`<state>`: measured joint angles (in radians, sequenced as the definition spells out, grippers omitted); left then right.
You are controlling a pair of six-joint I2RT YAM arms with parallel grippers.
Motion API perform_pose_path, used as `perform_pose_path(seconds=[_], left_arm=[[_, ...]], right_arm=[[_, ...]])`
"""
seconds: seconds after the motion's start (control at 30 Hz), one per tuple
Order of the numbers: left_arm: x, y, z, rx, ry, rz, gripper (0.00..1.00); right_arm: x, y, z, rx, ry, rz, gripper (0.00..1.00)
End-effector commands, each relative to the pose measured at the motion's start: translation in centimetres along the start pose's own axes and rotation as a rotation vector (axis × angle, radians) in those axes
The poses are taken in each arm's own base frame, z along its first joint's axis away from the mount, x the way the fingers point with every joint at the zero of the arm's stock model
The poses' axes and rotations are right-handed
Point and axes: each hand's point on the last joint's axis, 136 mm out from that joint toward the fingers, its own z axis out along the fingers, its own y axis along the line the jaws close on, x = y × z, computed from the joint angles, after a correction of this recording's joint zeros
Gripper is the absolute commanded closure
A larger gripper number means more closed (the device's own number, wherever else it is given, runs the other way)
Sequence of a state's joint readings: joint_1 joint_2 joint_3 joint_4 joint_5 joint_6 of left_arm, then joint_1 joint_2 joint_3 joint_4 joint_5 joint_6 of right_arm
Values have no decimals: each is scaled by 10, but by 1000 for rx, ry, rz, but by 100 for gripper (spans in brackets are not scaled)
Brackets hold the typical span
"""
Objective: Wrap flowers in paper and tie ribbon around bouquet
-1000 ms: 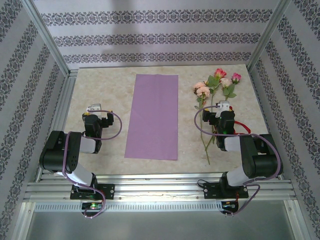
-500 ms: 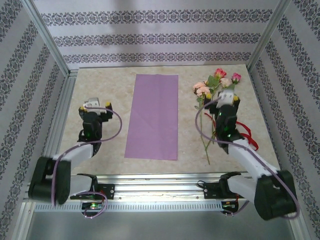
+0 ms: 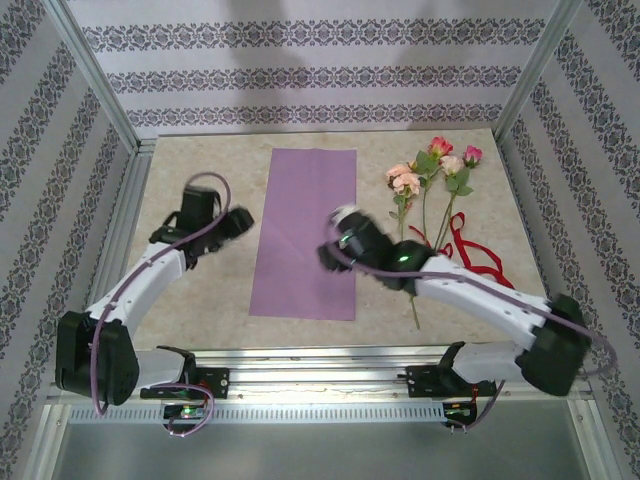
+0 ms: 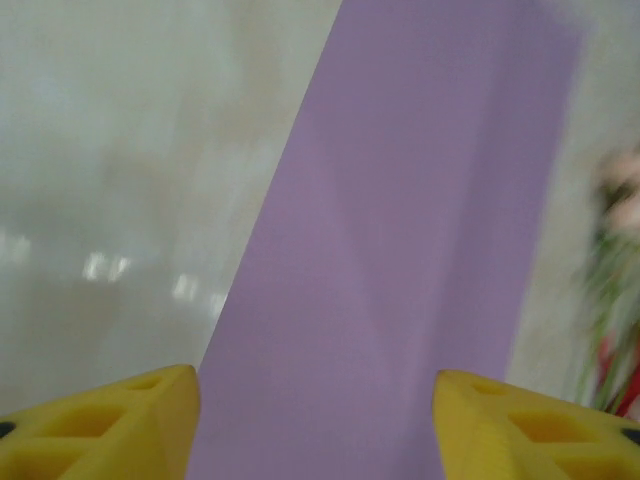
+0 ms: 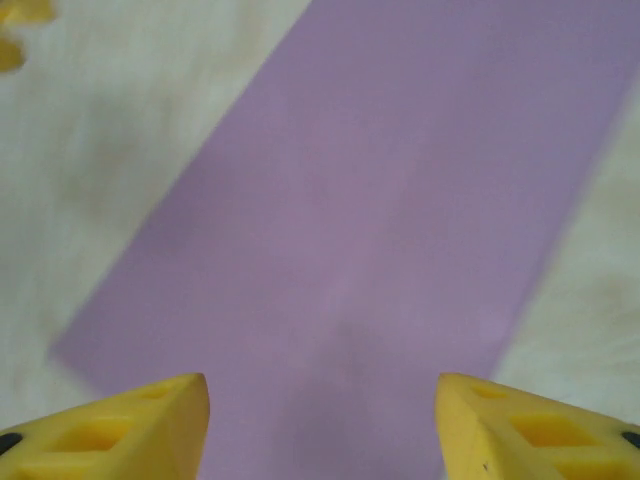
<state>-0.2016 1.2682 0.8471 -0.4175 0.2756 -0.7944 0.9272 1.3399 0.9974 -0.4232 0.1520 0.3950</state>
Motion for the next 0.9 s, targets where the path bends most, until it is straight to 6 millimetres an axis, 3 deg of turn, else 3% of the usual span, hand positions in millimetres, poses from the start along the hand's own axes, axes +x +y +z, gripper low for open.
perform_pose_path(seconds=[0.0, 0.17, 0.3, 0.4, 0.73, 0.83, 0.87], left_arm=[[81, 43, -5, -113, 293, -153, 42], [109, 59, 4, -94, 346, -220, 53], [117, 66, 8, -97, 352, -249, 56], [118, 69, 12, -103, 356, -258, 58], [115, 66, 12, -86, 340, -259, 63], [113, 64, 10, -78, 333, -261, 63], [113, 64, 9, -75, 331, -261, 63]], right_arm=[[54, 37, 24, -35, 217, -88, 39], [78, 58, 80, -1, 386, -88, 40], [81, 71, 109, 30, 418, -136, 42], [83, 71, 124, 59, 440, -140, 50], [111, 47, 150, 136, 534, -116, 84], [109, 42, 150, 135, 532, -101, 99], [107, 41, 149, 137, 524, -102, 100]])
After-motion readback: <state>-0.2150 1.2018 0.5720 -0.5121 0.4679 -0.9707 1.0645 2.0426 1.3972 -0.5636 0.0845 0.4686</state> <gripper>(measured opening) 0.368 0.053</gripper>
